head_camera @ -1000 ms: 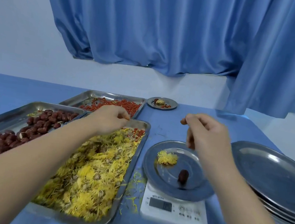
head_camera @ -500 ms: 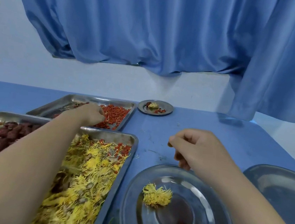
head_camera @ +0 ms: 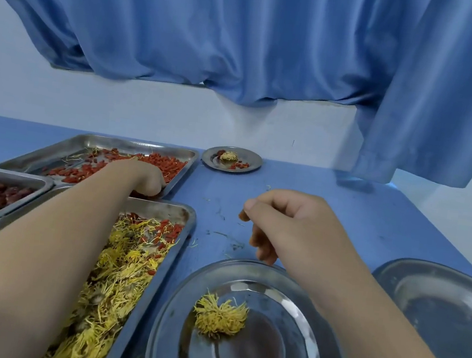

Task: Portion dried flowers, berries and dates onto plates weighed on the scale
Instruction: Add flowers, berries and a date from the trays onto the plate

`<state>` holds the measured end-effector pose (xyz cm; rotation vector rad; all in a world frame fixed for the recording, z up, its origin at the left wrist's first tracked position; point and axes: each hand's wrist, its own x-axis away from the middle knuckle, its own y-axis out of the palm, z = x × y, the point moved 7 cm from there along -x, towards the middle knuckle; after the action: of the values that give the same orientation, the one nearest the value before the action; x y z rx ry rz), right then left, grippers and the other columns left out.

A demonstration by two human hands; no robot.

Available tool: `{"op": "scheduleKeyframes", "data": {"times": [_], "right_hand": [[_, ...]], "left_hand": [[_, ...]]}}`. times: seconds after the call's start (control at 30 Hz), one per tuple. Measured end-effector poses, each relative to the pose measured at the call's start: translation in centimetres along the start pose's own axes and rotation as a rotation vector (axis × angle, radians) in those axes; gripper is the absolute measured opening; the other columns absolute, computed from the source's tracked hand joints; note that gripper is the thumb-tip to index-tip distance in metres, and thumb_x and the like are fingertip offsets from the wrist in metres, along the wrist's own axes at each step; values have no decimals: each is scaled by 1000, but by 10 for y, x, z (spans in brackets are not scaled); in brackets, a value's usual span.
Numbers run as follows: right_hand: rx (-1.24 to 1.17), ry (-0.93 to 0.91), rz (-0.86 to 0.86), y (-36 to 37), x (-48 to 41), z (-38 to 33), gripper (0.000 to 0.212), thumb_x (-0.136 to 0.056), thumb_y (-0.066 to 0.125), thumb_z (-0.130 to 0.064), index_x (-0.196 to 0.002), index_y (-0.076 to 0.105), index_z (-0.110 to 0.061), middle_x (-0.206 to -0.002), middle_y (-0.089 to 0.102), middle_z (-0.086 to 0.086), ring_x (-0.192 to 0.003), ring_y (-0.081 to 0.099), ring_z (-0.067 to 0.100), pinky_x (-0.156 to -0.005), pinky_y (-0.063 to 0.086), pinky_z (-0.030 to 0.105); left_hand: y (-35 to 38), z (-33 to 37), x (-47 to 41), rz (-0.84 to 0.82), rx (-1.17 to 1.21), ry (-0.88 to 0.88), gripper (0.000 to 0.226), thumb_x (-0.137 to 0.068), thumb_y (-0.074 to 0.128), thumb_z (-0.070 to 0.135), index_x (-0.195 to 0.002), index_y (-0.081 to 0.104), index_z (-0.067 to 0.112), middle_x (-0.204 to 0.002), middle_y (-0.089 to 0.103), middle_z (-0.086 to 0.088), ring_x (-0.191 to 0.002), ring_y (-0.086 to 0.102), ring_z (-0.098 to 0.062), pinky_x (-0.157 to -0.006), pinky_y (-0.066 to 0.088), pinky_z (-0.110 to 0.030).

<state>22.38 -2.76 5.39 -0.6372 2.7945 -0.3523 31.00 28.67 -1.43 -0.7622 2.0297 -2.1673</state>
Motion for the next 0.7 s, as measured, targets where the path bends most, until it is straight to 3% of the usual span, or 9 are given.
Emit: {"op": "scheduleKeyframes", "data": {"times": [0.1, 0.23, 0.3, 0.37, 0.43, 0.57, 0.7], "right_hand": [[6, -19, 1, 0, 1, -1, 22, -86, 59, -29, -73, 68, -13, -52, 60, -3, -44, 54, 5, -46, 45, 17], [-1, -15, 0, 0, 1, -1, 22, -86, 59, -28, -72, 68, -14, -51, 60, -4, -44, 54, 6, -45, 45, 17], [1, -11, 2, -1, 1, -1, 22, -86, 59, -28, -71, 69, -14, -51, 60, -4, -44, 55, 6, -46, 45, 18], [0, -7, 6, -3, 0, -1, 22, -86, 59, -28, -71, 69, -15, -51, 60, -4, -45, 55, 7, -47, 46, 19], [-3, -7, 8, -4, 0, -1, 22, -85, 59, -28, -70, 69, -16, -51, 60, -5, -45, 55, 7, -48, 46, 21], [-17, -9, 14, -6, -1, -2, 21, -85, 60, -28, -71, 69, -16, -51, 61, -4, -45, 55, 7, -47, 45, 19], [-29, -14, 13, -6, -1, -3, 21, -85, 60, -28, -71, 69, -16, -52, 61, -4, -45, 55, 5, -46, 44, 16]], "left_hand": [[-6, 0, 4, -9, 4, -13, 33, -89, 46, -2, -80, 70, 19, -76, 61, -1, -61, 52, -16, -56, 43, -25], [-8, -1, 6, -5, 28, -42, 33, -89, 50, -3, -101, 74, 16, -79, 63, -1, -61, 54, -16, -53, 43, -24], [-7, -2, 8, -22, 24, -63, 36, -91, 49, 0, -112, 71, 19, -89, 64, -1, -72, 60, -17, -59, 49, -26], [-5, -2, 9, -32, -22, -88, 38, -94, 48, 4, -125, 64, 19, -108, 63, -4, -101, 63, -24, -82, 54, -36], [-5, -2, 8, -29, -56, -99, 41, -94, 47, 5, -132, 59, 18, -127, 58, -9, -122, 54, -30, -100, 47, -42], [-5, -5, 7, 2, -49, -96, 40, -93, 49, 3, -130, 60, 14, -120, 59, -10, -120, 56, -31, -99, 47, -42], [-3, -8, 3, 81, -42, -65, 37, -94, 47, 1, -122, 66, 17, -129, 58, -7, -112, 55, -26, -97, 45, -38]]}}
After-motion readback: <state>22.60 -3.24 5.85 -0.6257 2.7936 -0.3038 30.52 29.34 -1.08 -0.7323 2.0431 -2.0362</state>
